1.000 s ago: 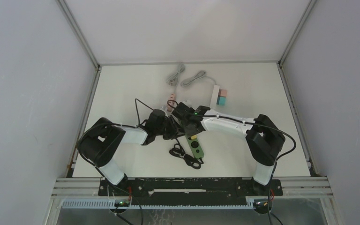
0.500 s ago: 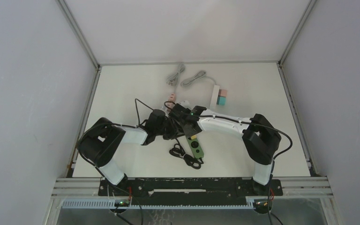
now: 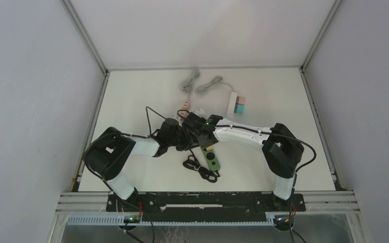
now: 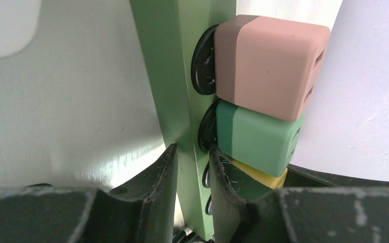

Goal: Insert the plug
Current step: Press the plug into the socket.

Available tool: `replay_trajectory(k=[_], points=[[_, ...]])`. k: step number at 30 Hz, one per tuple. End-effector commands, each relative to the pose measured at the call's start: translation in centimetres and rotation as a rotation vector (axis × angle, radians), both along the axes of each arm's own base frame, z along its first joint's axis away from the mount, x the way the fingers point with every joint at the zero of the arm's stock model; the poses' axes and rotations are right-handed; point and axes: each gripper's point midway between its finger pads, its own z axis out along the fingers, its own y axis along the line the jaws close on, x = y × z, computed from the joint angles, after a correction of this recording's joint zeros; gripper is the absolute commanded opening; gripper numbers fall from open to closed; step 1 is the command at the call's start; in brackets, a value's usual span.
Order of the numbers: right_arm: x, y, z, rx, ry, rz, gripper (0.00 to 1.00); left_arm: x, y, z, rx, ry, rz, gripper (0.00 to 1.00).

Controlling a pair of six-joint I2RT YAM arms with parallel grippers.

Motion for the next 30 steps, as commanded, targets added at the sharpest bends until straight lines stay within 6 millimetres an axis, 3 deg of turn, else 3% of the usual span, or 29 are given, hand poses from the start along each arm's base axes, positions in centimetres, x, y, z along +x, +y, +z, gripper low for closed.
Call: replay_trajectory(k=[1, 6, 9, 14, 20, 24, 28, 30], points=[[-1.7, 0.3, -1.4, 0.005, 0.069, 0.016, 0.31, -0.7, -0.1, -0.3, 0.016, 0.004, -0.012, 0.32], [-0.7, 0.5, 1.3, 0.069, 0.008, -0.007, 0.43, -0.8, -0.1, -0.5, 0.019, 0.012, -0.010, 0.32], [-0.4, 0.2, 1.9, 0.082, -0.006, -0.023, 0.50, -0.8, -0.1, -0.5, 0.021, 0.011, -0.010, 0.32], [-0.3, 0.2, 1.8, 0.114, -0.002, -0.043, 0.48, -0.8, -0.2, -0.5, 0.019, 0.011, -0.012, 0.32], [-0.2, 0.1, 1.4, 0.159, 0.025, -0.066, 0.39, -0.9, -0.2, -0.4, 0.019, 0.010, -0.014, 0.32], [-0.4, -0.3, 0.4, 0.156, 0.052, -0.075, 0.25, -0.9, -0.2, -0.5, 0.019, 0.010, -0.015, 0.32], [-1.1, -1.3, -1.8, 0.123, 0.105, -0.095, 0.06, -0.9, -0.2, -0.5, 0.020, 0.009, -0.015, 0.32], [-1.5, -1.8, -2.8, 0.117, 0.128, -0.106, 0.01, -0.9, -0.2, -0.4, 0.019, 0.008, -0.015, 0.32]])
